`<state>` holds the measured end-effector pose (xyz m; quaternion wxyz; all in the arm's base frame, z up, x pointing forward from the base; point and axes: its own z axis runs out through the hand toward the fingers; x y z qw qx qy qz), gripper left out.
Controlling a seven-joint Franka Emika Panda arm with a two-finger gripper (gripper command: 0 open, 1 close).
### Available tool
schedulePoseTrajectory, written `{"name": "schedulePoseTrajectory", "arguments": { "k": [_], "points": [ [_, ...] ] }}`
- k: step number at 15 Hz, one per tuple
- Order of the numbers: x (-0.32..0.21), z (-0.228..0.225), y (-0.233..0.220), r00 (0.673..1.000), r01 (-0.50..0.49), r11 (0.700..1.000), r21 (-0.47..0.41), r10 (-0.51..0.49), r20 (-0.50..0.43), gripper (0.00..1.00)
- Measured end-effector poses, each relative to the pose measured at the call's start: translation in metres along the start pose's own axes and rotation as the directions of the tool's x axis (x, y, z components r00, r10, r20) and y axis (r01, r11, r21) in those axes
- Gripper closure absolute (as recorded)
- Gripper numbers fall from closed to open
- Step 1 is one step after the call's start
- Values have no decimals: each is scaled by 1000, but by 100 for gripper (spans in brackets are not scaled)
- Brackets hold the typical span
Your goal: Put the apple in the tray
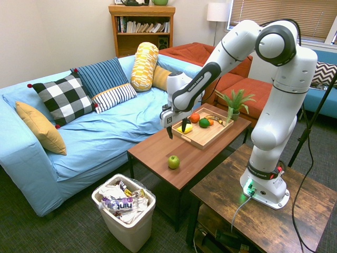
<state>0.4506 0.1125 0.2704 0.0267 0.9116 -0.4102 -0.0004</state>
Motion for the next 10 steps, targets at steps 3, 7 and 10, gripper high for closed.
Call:
{"name": "schedulePoseTrajectory", "arguments": {
  "k": [3,7,10],
  "points": [
    [-12,42,-11,1000,6,999,-39,-5,30,0],
    [-22,84,-11,999,15,997,-77,-11,53,0],
    [-28,107,-13,998,25,997,-74,-20,59,0]
  ]
}}
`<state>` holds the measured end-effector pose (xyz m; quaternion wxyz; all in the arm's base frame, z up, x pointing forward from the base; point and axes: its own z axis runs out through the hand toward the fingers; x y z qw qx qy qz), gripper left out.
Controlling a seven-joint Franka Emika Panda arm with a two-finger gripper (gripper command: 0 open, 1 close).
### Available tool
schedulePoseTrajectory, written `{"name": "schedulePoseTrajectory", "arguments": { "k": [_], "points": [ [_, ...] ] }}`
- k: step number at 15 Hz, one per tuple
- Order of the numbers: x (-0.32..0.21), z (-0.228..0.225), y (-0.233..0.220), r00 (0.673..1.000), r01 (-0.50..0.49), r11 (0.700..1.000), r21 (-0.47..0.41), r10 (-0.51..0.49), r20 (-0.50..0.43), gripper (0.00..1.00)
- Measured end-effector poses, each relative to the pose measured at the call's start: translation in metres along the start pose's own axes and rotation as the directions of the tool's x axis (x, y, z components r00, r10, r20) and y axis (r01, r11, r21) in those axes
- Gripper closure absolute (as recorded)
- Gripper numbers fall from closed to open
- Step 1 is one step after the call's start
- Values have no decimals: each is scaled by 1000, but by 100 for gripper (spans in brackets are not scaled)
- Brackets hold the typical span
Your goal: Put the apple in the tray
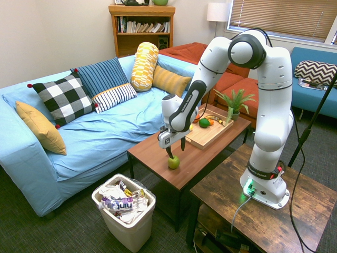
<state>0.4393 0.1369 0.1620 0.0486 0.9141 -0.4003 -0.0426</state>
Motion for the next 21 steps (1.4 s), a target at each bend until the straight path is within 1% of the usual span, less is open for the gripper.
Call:
{"name": "schedulePoseTrajectory", "arguments": {
  "k": [4,8,9,13,21],
  "points": [
    [4,23,-11,1000,-3,1000,19,3,-7,0],
    [7,46,-25,1000,-22,1000,3,22,-7,0],
    [7,50,-27,1000,-25,1000,-1,25,-5,100],
    [7,62,-30,999,-45,999,-13,45,8,100],
    [15,54,-33,998,-57,998,-10,57,6,100]
  ]
}}
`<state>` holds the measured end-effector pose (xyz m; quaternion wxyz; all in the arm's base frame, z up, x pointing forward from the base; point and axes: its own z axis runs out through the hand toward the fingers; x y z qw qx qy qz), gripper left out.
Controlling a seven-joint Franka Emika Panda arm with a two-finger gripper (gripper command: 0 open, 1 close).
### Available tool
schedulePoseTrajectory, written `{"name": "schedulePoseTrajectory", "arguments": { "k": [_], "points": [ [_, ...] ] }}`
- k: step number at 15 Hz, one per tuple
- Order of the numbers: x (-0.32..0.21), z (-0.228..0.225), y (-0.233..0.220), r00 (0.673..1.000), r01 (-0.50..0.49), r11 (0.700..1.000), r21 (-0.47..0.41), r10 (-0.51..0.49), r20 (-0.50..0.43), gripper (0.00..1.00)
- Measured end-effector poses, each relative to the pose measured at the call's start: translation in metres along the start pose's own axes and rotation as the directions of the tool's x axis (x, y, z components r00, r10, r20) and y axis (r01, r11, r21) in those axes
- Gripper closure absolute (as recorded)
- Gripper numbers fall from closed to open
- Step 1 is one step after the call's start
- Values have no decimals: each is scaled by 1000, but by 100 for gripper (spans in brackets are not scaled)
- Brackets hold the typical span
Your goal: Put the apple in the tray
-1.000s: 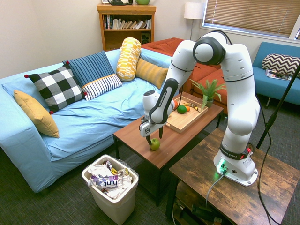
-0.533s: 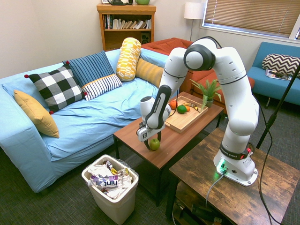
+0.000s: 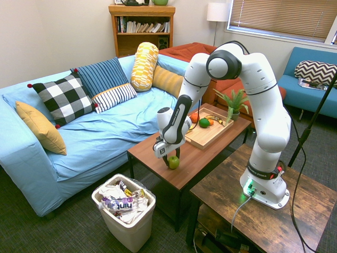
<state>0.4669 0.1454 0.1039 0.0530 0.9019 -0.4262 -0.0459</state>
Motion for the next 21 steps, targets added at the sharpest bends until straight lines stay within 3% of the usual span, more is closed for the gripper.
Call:
{"name": "schedulePoseTrajectory", "arguments": {
  "k": [6,12,17,21],
  "points": [
    [53,-97,14,996,-27,999,34,30,-89,100],
    [160,-172,103,967,-199,973,114,214,-136,100],
    [228,-163,182,940,-318,941,115,329,-94,100],
    [280,-119,212,912,-400,913,83,405,-67,100]
  ]
}}
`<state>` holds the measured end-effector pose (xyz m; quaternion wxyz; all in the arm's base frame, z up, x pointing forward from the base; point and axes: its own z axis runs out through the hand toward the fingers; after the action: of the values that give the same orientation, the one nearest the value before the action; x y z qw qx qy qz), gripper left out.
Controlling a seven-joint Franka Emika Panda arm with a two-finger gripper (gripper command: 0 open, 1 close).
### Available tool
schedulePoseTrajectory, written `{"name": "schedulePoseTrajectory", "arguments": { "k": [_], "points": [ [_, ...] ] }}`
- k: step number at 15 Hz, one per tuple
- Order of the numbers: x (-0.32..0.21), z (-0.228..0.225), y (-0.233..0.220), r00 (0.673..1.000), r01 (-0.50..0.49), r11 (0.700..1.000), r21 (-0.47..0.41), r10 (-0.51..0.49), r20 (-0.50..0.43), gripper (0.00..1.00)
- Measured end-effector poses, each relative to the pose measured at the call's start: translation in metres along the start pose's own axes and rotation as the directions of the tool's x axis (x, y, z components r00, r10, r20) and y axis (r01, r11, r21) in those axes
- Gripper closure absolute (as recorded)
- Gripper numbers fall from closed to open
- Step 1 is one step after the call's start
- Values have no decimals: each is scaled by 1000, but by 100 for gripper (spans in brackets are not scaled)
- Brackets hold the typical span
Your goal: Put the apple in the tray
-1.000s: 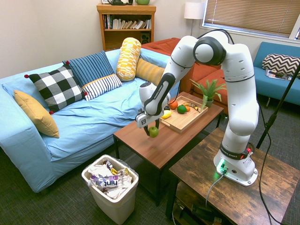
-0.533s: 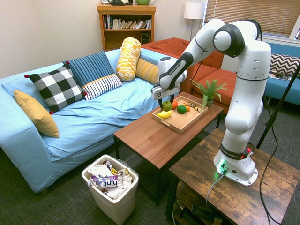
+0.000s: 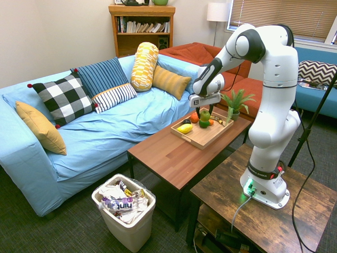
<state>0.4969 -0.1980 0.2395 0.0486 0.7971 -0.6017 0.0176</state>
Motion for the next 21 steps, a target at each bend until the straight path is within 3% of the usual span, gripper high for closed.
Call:
{"name": "schedulePoseTrajectory", "arguments": {
  "k": [9,19,20,21],
  "points": [
    [26,96,-30,997,-54,996,-73,58,47,100],
    [31,124,-38,995,-47,996,-74,53,80,100],
    [31,127,-38,995,-46,996,-75,52,85,0],
    [30,130,-38,995,-44,996,-77,51,89,0]
  ]
}}
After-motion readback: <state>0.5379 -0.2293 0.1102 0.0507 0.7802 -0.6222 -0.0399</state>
